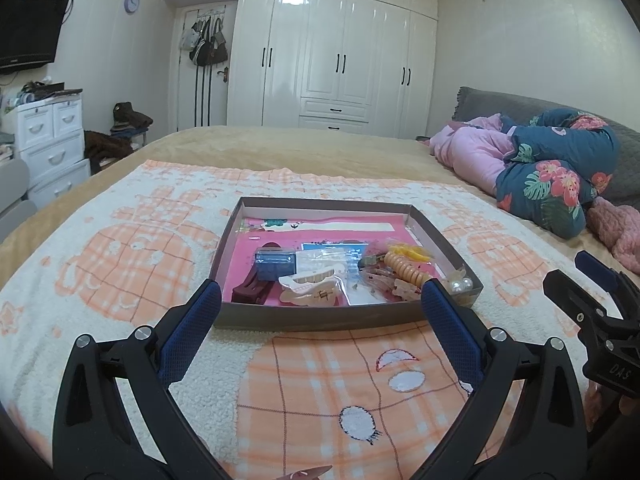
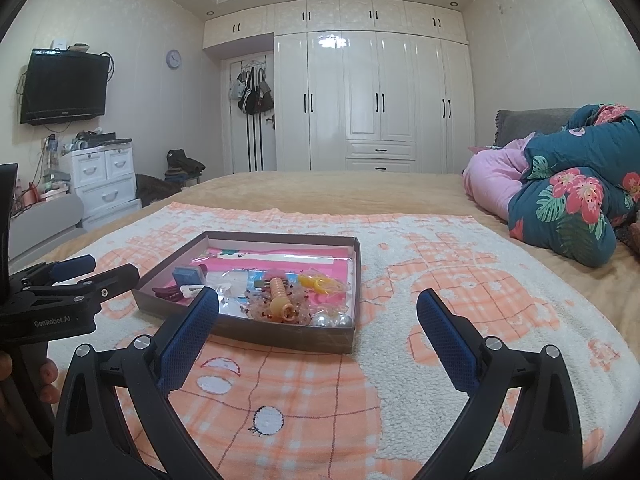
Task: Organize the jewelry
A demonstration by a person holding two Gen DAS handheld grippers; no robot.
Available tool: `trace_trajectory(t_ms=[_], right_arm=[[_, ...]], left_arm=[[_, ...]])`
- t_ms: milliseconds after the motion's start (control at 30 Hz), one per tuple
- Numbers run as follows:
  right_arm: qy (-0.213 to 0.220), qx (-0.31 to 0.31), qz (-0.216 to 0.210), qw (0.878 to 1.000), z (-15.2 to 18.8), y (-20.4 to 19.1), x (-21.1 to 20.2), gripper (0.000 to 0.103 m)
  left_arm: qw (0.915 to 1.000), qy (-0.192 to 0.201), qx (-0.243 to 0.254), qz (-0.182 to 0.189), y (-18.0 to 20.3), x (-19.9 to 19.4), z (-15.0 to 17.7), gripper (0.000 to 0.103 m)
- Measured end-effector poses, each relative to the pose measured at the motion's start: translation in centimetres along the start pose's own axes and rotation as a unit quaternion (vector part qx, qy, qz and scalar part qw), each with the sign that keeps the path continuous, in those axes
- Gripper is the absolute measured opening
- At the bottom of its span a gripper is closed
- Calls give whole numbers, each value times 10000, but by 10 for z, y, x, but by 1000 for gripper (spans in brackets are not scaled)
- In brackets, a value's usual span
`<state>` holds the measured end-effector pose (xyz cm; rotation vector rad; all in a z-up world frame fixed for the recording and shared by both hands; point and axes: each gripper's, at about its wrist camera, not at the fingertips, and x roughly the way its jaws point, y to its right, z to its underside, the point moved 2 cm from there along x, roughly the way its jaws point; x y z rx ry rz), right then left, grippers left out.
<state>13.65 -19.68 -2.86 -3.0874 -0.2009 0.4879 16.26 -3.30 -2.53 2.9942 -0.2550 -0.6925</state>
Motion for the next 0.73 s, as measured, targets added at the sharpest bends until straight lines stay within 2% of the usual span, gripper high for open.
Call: trace_trajectory(t_ms=[367,433,533,600,633,667,700,733], right_arm=[[-52,34,66,10000,3,3,3,97],[-100,135,131,9998,3,9,7,97],[-256,492,316,9980,0,31,19,97],[-546,892,835,9910,-4,67,39,97],[-789,1118,1259,9826,-6,95,55,97],[-998,1261,1507,9754,-7,114,68,97],[-1245,1457,1838,9641,-7,139,83,97],[-1486,1613,2324,9476,-5,171,100,97]], left_arm=[[9996,188,45,-205,0,-5,-3,92],[9996,126,-34,-264,-5,-2,-4,92],[9974,-184,-310,-616,-30,13,-7,92],[9922,-511,-676,-917,-67,32,-15,92],[9881,-643,-776,-1163,-88,44,-21,92],[9848,-749,-845,-1320,-106,53,-24,92],[9788,-889,-919,-1598,-129,66,-29,92],[9703,-1025,-1025,-1938,-155,80,-32,92]])
